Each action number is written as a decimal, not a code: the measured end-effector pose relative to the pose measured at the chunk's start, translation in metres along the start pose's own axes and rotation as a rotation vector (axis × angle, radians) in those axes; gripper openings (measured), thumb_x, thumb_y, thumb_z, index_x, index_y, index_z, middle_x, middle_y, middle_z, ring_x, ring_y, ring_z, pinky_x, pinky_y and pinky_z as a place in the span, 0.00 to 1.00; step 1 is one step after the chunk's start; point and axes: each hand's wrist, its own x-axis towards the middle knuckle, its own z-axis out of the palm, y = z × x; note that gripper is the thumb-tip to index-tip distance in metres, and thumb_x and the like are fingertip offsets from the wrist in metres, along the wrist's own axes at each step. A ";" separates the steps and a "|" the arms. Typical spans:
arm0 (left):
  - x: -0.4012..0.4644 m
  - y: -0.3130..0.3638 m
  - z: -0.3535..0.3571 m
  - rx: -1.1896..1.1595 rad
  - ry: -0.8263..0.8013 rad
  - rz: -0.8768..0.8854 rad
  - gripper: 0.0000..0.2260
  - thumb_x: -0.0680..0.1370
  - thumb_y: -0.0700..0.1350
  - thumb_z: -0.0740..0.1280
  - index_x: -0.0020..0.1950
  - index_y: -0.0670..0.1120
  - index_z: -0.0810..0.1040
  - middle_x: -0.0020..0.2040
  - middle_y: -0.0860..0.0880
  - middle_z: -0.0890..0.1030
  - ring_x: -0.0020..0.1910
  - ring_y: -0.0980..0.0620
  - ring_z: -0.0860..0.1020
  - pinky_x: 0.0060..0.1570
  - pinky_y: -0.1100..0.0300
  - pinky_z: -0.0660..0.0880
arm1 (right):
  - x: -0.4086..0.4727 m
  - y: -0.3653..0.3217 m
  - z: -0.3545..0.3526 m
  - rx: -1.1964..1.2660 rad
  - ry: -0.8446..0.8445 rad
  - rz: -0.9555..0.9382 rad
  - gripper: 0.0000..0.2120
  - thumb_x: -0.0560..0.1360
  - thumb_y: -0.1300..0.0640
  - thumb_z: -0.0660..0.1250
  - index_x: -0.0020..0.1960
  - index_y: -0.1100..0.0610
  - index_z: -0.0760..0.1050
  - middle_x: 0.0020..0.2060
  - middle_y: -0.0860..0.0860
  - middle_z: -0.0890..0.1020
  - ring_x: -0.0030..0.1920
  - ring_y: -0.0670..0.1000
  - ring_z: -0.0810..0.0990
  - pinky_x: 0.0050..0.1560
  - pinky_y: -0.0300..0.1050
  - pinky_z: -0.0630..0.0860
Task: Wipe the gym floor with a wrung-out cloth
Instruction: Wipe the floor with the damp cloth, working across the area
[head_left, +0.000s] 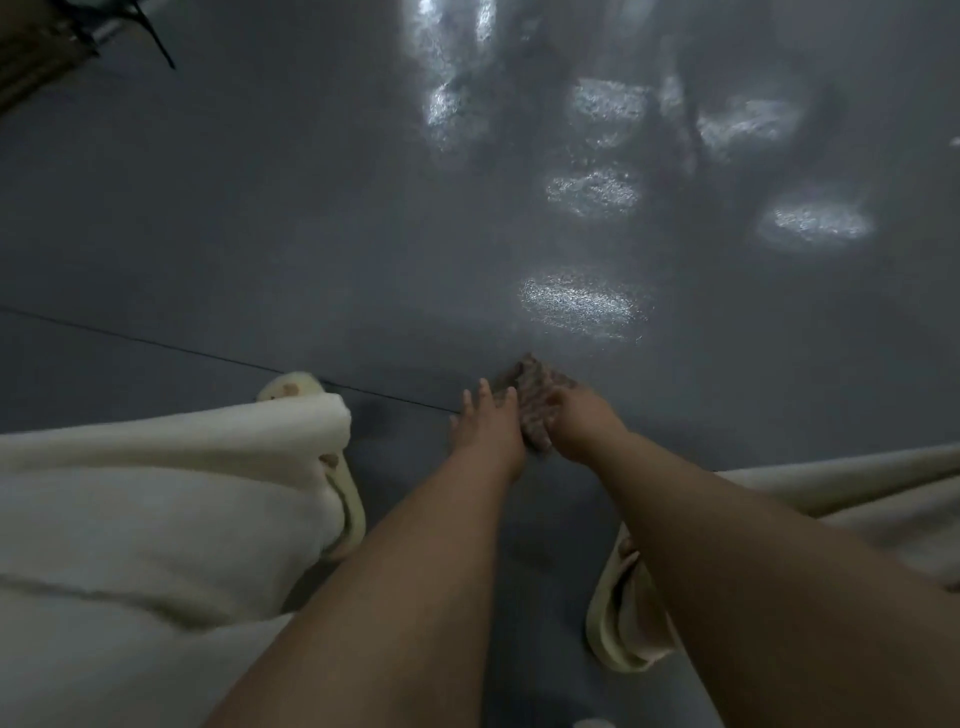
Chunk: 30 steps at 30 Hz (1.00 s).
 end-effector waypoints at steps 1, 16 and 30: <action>0.009 0.001 0.001 0.005 -0.003 0.001 0.35 0.78 0.43 0.65 0.78 0.49 0.45 0.78 0.44 0.39 0.76 0.42 0.42 0.73 0.46 0.49 | 0.008 0.003 0.003 0.013 -0.002 0.004 0.21 0.79 0.50 0.57 0.69 0.58 0.70 0.67 0.58 0.73 0.65 0.59 0.71 0.63 0.47 0.69; 0.144 0.012 0.084 0.265 -0.088 0.254 0.31 0.82 0.47 0.53 0.77 0.48 0.35 0.74 0.43 0.29 0.73 0.41 0.31 0.72 0.46 0.36 | 0.127 0.056 0.064 0.134 0.177 0.340 0.18 0.79 0.57 0.58 0.68 0.56 0.69 0.69 0.54 0.65 0.69 0.56 0.64 0.65 0.50 0.67; 0.255 0.026 0.040 0.411 -0.016 0.379 0.27 0.81 0.59 0.45 0.76 0.57 0.37 0.76 0.50 0.32 0.74 0.45 0.32 0.70 0.43 0.33 | 0.185 0.054 0.057 0.257 0.331 0.431 0.23 0.81 0.55 0.52 0.76 0.53 0.55 0.77 0.56 0.51 0.74 0.58 0.53 0.73 0.50 0.50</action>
